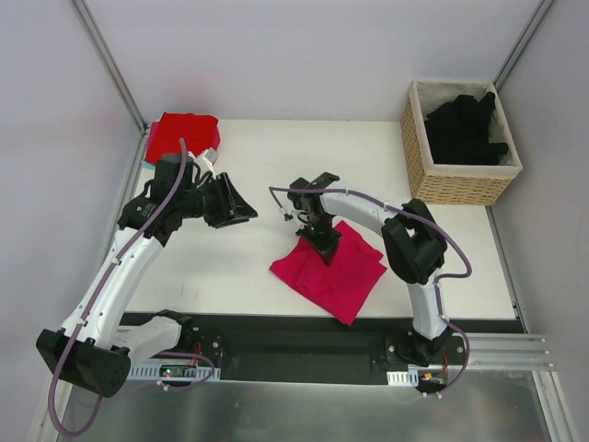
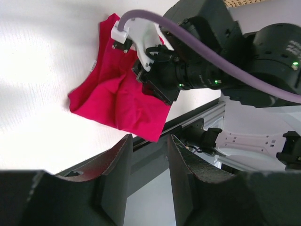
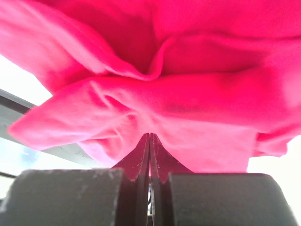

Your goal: Fold and stack the t-shirts

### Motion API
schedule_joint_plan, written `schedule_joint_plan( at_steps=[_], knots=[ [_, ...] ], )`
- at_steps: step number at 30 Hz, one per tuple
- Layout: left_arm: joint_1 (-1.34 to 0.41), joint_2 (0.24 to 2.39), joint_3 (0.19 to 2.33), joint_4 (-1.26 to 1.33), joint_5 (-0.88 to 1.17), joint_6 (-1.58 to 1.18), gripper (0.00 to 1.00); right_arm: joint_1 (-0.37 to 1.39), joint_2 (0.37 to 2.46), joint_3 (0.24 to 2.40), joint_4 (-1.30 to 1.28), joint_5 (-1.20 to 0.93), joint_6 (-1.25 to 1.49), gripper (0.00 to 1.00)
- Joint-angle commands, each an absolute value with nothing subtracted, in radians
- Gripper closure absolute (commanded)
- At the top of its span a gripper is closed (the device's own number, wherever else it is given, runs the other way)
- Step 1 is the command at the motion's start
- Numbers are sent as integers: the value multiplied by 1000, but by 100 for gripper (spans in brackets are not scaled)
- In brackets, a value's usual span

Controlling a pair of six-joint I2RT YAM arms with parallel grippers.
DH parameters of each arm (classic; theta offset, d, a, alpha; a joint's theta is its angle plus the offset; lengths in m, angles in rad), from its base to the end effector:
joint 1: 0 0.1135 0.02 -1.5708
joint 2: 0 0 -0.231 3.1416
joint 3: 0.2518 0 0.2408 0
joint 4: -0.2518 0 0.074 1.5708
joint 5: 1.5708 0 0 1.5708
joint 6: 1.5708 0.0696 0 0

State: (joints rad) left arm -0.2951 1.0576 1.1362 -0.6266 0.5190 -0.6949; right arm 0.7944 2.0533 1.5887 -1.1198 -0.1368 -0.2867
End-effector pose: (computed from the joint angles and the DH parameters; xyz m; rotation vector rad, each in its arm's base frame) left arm 0.2283 -0.1055 0.3228 -0.1170 2.2479 -1.1136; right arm 0.2459 0.2639 0.1243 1.5877 -2.6482 -0.1995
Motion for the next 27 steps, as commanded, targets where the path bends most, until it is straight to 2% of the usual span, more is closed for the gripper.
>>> schedule_joint_plan(
  at_steps=[1,7,12,16,18,21,27],
  knots=[
    [-301,1055,1147,-621,552,-667,65,796,2051,1698,-1184,-84,-277,99],
    [-301,1049,1135,-623,578,-657,64,729,1867,1619,-1074,-68,-10,99],
    [-314,1150,1065,-623,676,-606,64,646,1675,1367,-965,-42,216,99],
    [-411,1261,1035,-627,683,-539,64,618,1585,1237,-945,49,282,99],
    [-483,1334,1046,-626,669,-520,64,583,1534,1160,-893,16,311,99],
    [-563,1448,1080,-624,646,-494,65,558,1535,1099,-845,-81,325,99],
    [-635,1591,1181,-609,682,-474,67,561,1545,1052,-816,-121,333,99]
  ],
)
